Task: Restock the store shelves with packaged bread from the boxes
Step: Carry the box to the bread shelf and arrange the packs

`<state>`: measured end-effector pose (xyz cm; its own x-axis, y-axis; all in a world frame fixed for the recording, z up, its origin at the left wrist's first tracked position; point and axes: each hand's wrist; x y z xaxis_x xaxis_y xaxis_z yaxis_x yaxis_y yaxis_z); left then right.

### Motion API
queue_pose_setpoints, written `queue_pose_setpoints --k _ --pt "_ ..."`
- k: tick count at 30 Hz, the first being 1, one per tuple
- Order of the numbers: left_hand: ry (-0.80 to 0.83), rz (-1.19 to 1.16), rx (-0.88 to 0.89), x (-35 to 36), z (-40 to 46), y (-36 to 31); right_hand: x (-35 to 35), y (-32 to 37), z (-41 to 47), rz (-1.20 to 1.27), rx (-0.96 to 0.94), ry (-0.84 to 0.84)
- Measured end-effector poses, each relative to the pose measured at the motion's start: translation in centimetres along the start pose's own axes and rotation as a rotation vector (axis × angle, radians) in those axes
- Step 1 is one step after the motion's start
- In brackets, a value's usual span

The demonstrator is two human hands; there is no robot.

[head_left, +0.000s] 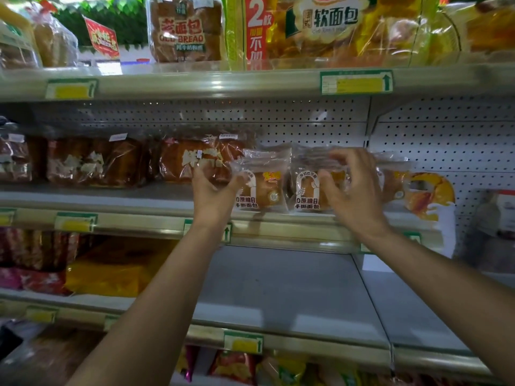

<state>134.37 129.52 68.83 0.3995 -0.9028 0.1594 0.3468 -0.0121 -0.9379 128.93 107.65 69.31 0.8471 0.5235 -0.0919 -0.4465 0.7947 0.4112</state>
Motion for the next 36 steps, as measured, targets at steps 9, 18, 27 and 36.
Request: queue_pose_setpoints --k 9,18,27,36 --pt "-0.155 -0.145 -0.233 -11.7 -2.4 4.5 8.6 8.1 -8.7 0.349 -0.317 0.295" --pt "-0.453 -0.083 -0.514 -32.3 0.5 12.5 22.4 19.5 -23.1 0.665 -0.225 0.699" --pt "-0.768 0.098 -0.703 -54.7 4.9 21.3 37.3 29.3 -41.9 0.658 0.074 1.259" --pt "-0.746 0.16 -1.029 -67.7 5.2 38.4 46.4 28.5 -62.9 0.335 0.389 1.706"
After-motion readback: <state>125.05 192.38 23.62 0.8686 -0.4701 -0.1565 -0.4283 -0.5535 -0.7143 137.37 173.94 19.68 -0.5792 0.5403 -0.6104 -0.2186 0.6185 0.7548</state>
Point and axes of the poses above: each hand's wrist, its own z-axis towards the middle knuckle, its own x-axis out of the palm, y = z × x, and after that the axes turned 15 degrees about -y, right-handed
